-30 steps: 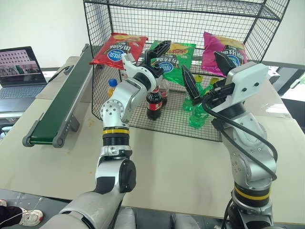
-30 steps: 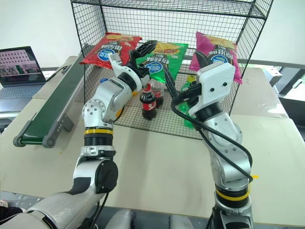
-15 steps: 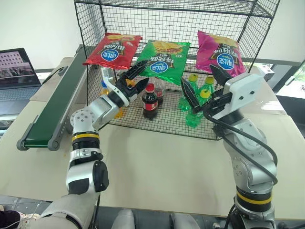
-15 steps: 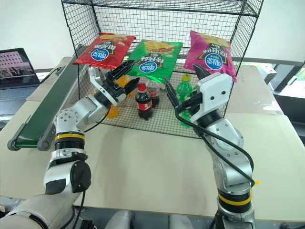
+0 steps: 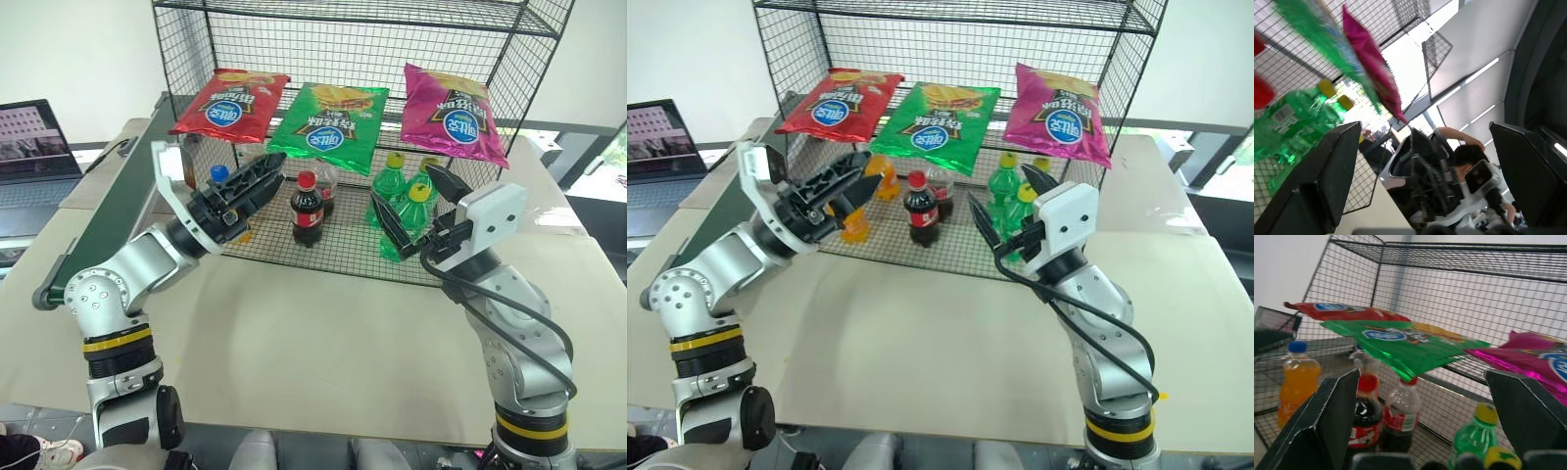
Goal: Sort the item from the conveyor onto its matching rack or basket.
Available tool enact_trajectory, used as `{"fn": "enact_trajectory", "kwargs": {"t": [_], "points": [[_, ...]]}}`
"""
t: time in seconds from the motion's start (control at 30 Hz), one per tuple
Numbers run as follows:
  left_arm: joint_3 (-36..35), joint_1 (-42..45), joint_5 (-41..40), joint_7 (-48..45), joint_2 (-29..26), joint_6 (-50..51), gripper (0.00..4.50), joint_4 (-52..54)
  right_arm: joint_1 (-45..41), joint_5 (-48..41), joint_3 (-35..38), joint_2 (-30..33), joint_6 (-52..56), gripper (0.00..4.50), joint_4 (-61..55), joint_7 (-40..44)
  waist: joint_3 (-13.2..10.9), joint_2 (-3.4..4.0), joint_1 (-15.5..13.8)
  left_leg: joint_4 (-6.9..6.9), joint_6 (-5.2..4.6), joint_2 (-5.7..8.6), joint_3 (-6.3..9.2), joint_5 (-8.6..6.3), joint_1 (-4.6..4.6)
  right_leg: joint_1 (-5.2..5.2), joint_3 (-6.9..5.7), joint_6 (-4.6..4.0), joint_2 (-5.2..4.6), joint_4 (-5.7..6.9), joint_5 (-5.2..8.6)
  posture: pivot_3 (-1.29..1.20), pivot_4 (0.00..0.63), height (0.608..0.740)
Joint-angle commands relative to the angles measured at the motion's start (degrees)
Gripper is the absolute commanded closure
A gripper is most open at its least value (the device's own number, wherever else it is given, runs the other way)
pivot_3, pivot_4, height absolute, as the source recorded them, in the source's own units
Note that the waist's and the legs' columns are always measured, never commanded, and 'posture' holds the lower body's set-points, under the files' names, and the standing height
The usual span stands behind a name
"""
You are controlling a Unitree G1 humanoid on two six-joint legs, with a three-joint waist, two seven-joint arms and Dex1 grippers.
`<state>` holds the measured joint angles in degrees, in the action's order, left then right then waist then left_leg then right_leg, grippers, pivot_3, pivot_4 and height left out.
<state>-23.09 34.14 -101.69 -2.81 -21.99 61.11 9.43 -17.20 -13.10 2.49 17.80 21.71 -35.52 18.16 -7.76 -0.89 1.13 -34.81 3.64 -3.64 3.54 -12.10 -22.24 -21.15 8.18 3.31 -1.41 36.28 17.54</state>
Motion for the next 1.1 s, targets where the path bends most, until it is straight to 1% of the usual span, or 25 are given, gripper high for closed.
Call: {"fn": "enact_trajectory", "kwargs": {"t": [0.03, 0.1, 0.2, 0.27, 0.37, 0.43, 0.53, 0.6, 0.63, 0.7, 0.8, 0.9, 1.0, 1.1], "points": [[3.4, -1.5, -8.0, 7.6, -2.0, -4.0, 0.03, 6.0, -0.3, -1.1, 0.1, -0.2, -1.2, 0.00, -2.6, 0.1, 0.0, -0.02, -0.3, -0.05, 0.03, 0.03, 0.00, 0.03, 0.01, 0.04, 0.01, 0.03, -0.02, 0.00, -0.04, 0.00, 0.150, 0.740], [4.3, -3.1, -10.1, 9.6, -4.3, -5.2, 0.03, 7.7, 0.2, -1.3, 0.0, -0.2, -1.0, 0.00, -3.0, 0.2, 0.0, -0.05, -0.2, -0.11, 0.04, 0.07, 0.00, 0.08, 0.02, 0.05, 0.04, 0.08, -0.02, -0.03, -0.07, 0.00, 0.150, 0.740], [4.7, -5.8, -9.8, 9.7, -8.8, -5.1, 0.03, 9.2, 1.6, -1.6, 0.1, -0.2, -0.8, 0.00, -4.1, 0.2, 0.0, -0.05, -0.1, 0.00, 0.05, 0.06, -0.01, 0.08, 0.02, -0.01, 0.04, 0.06, 0.00, -0.02, -0.06, 0.00, 0.150, 0.740], [4.8, -7.9, -5.4, 7.3, -11.7, -4.1, 0.03, 10.7, 3.1, -1.7, -0.1, -0.2, -0.8, 0.00, -4.9, 0.2, 0.0, -0.04, -0.1, 0.12, 0.03, 0.05, 0.00, 0.07, 0.02, -0.07, 0.04, 0.01, 0.01, -0.03, -0.03, 0.00, 0.150, 0.740], [6.4, -11.8, 6.2, 3.1, -16.0, -4.6, 0.03, 12.5, 6.3, -1.9, -0.8, -0.2, -0.9, 0.00, -6.4, 0.4, 0.0, -0.02, -0.1, 0.21, 0.02, 0.04, -0.02, 0.07, 0.03, -0.12, 0.03, -0.06, 0.02, -0.10, 0.01, 0.00, 0.150, 0.740], [7.0, -13.4, 12.2, 0.6, -17.1, -6.2, 0.03, 13.3, 7.6, -1.9, -1.1, -0.2, -0.9, 0.00, -7.0, 0.4, 0.0, -0.02, -0.1, 0.24, 0.03, 0.04, -0.06, 0.07, 0.02, -0.12, 0.04, -0.07, 0.01, -0.17, 0.02, 0.00, 0.150, 0.740], [13.5, -18.8, 36.1, -3.9, -20.7, -14.8, 0.03, 14.0, 15.6, -2.1, -1.8, 0.3, 0.0, 0.00, -7.0, 1.2, 0.0, -0.04, -0.4, 0.30, 0.06, 0.04, -0.08, 0.08, 0.05, -0.11, 0.01, -0.11, 0.00, -0.20, 0.04, 0.00, 0.150, 0.740], [16.6, -21.9, 45.4, -7.6, -21.2, -19.7, 0.03, 13.8, 18.4, -1.3, -2.4, 0.4, 0.0, 0.00, -5.9, 1.1, 0.0, -0.04, -0.4, 0.43, 0.12, 0.04, -0.18, 0.11, 0.16, -0.10, 0.08, -0.14, -0.02, -0.22, 0.05, 0.00, 0.150, 0.740], [19.2, -23.8, 51.5, -9.4, -21.8, -23.5, 0.03, 13.3, 19.6, -0.7, -2.6, 0.2, -0.9, 0.00, -5.1, 0.8, 0.0, -0.05, -0.3, 0.46, 0.14, 0.04, -0.25, 0.12, 0.16, -0.12, 0.13, -0.15, -0.04, -0.21, 0.05, 0.00, 0.150, 0.740], [22.8, -26.7, 62.9, -10.6, -21.5, -31.0, 0.03, 11.6, 21.7, 0.5, -2.9, -0.1, -2.9, 0.00, -3.5, 0.6, 0.0, -0.05, -0.2, 0.49, 0.17, 0.03, -0.28, 0.14, 0.15, -0.18, 0.17, -0.15, -0.02, -0.23, 0.05, 0.00, 0.150, 0.740], [24.8, -30.4, 72.9, -10.9, -19.0, -39.4, 0.03, 7.7, 24.8, 2.2, -2.9, -1.0, -5.0, 0.00, -1.5, -0.6, 0.0, -0.06, -0.1, 0.56, 0.15, -0.01, -0.31, 0.14, 0.16, -0.22, 0.18, -0.20, -0.01, -0.22, 0.09, 0.00, 0.150, 0.740], [25.0, -32.3, 77.5, -11.9, -15.0, -43.9, 0.03, 4.1, 26.9, 4.3, -2.7, -2.4, -8.6, 0.00, 2.0, -2.1, 0.0, -0.07, -0.1, 0.60, 0.09, -0.01, -0.34, 0.10, 0.14, -0.22, 0.19, -0.22, -0.01, -0.24, 0.11, 0.00, 0.150, 0.740], [24.1, -32.1, 79.3, -12.9, -10.8, -46.3, 0.03, 2.0, 27.2, 6.8, -2.5, -3.6, -11.9, 0.00, 5.6, -4.0, 0.0, -0.09, -0.3, 0.55, 0.08, -0.01, -0.34, 0.10, 0.09, -0.23, 0.17, -0.21, -0.02, -0.21, 0.10, 0.00, 0.150, 0.740], [23.3, -31.8, 80.8, -13.8, -8.6, -47.2, 0.03, 0.5, 27.1, 7.8, -2.4, -4.5, -13.6, 0.00, 7.3, -5.0, 0.0, -0.11, -0.2, 0.50, 0.08, -0.01, -0.34, 0.10, 0.11, -0.19, 0.18, -0.18, -0.02, -0.19, 0.09, 0.00, 0.150, 0.740]]}}
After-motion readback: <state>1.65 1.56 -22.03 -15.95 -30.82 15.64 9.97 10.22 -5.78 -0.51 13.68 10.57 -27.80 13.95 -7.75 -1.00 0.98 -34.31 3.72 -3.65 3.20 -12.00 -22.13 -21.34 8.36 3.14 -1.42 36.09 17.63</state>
